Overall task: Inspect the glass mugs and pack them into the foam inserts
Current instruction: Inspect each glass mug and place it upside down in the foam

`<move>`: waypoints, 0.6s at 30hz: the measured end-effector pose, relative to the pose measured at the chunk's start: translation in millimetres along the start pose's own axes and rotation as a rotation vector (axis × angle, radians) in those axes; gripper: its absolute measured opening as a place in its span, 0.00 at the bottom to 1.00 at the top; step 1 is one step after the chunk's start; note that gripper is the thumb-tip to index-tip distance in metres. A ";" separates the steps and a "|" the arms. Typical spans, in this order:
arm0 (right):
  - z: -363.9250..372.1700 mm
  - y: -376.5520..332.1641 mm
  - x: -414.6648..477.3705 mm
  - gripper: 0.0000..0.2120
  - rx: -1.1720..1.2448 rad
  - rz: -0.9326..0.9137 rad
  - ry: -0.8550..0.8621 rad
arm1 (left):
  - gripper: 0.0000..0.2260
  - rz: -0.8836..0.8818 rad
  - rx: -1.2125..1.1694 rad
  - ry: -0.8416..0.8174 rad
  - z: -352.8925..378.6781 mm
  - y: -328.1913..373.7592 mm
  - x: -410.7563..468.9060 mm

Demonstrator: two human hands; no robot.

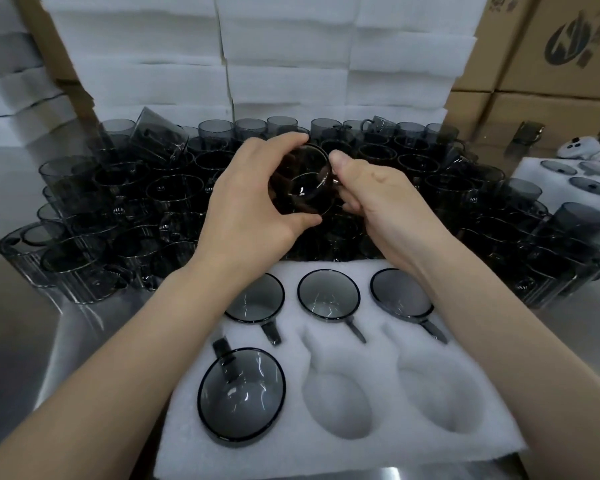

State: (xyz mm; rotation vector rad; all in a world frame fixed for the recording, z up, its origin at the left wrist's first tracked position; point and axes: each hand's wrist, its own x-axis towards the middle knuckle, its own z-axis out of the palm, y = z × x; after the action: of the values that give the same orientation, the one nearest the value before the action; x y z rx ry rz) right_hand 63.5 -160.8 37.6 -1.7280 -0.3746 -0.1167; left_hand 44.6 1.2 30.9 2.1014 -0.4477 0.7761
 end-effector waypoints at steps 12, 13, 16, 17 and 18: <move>-1.9 2.2 -1.5 0.17 0.119 -0.169 -0.124 | 0.37 -0.104 -0.265 0.001 -2.0 -5.5 1.6; -3.0 2.1 -2.1 0.14 0.136 -0.187 -0.132 | 0.37 -0.114 -0.295 -0.001 -2.4 -5.5 1.6; -6.1 -1.6 -4.0 0.05 0.206 -0.210 -0.170 | 0.37 -0.144 -0.368 -0.005 -3.4 -5.5 1.8; -6.9 -2.7 -4.5 0.05 0.218 -0.213 -0.176 | 0.38 -0.159 -0.398 0.001 -3.7 -5.9 1.8; -7.1 -3.3 -5.2 0.07 0.202 -0.222 -0.161 | 0.38 -0.174 -0.423 0.004 -3.8 -6.0 1.7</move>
State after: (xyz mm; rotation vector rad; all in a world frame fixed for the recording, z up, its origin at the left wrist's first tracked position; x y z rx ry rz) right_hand 58.5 -168.1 40.6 -1.4967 -0.6749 -0.0968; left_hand 47.8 7.8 30.3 1.7169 -0.3820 0.5298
